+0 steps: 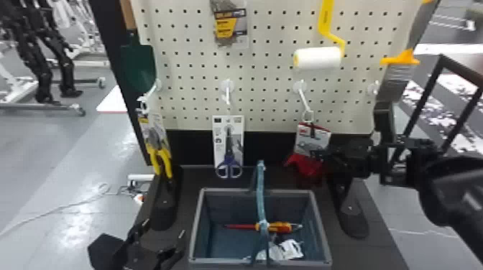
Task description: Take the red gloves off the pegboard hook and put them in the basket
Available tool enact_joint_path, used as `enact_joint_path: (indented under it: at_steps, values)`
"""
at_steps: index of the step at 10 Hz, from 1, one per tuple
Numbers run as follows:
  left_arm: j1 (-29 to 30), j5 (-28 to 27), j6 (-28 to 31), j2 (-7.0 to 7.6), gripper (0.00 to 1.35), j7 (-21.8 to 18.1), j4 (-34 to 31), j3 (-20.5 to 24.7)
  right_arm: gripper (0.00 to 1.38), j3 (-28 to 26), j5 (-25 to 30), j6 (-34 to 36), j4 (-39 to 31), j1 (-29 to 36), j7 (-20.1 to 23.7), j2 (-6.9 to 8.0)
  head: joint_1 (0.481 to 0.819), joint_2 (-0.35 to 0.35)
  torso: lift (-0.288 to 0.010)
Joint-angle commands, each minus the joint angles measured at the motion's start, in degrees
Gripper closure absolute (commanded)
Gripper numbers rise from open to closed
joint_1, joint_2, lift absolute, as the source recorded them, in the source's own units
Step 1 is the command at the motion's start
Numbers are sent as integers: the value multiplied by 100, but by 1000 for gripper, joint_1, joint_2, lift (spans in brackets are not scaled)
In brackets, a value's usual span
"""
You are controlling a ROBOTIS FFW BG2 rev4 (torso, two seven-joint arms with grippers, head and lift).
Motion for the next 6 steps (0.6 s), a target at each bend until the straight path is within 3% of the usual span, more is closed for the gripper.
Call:
enact_joint_path:
  at_steps: [1,6]
  values:
    - [7,7,0,-15,354,-9,-1,2,1283,18,-5,39,-7,-22,12,-26,549,0,-100]
    - [7,7,-9,-15,354,-35,-1,19,1283,27,-5,109,-60,-13,47,-52,549,0,-100]
